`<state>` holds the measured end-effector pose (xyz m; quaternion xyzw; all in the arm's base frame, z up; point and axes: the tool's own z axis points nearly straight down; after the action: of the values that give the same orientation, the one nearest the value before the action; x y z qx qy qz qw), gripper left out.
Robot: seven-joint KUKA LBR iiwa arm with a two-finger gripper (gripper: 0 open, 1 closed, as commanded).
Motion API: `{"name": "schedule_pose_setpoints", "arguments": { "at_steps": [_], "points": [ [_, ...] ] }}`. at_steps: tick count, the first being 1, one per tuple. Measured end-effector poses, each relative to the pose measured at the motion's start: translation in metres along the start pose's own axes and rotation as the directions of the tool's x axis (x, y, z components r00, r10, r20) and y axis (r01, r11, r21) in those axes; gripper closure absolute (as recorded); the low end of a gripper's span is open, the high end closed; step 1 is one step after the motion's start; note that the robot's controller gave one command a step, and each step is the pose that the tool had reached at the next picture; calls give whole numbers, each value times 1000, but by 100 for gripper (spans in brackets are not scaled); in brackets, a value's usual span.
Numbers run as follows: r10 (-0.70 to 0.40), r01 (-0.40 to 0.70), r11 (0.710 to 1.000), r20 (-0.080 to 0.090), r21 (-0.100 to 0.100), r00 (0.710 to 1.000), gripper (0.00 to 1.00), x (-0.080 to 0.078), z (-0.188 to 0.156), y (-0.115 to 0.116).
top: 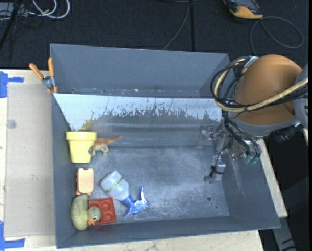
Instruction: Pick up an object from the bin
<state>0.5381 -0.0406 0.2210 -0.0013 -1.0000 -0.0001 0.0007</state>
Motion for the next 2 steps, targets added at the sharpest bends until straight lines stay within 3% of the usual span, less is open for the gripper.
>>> {"name": "schedule_pose_setpoints", "arguments": {
  "at_steps": [1, 2],
  "points": [
    [-70, 70, 998, 1, 1, 998, 0, 8, 31, 24],
    [-32, 32, 999, -3, -1, 999, 0, 14, 69, 42]
  ]
}}
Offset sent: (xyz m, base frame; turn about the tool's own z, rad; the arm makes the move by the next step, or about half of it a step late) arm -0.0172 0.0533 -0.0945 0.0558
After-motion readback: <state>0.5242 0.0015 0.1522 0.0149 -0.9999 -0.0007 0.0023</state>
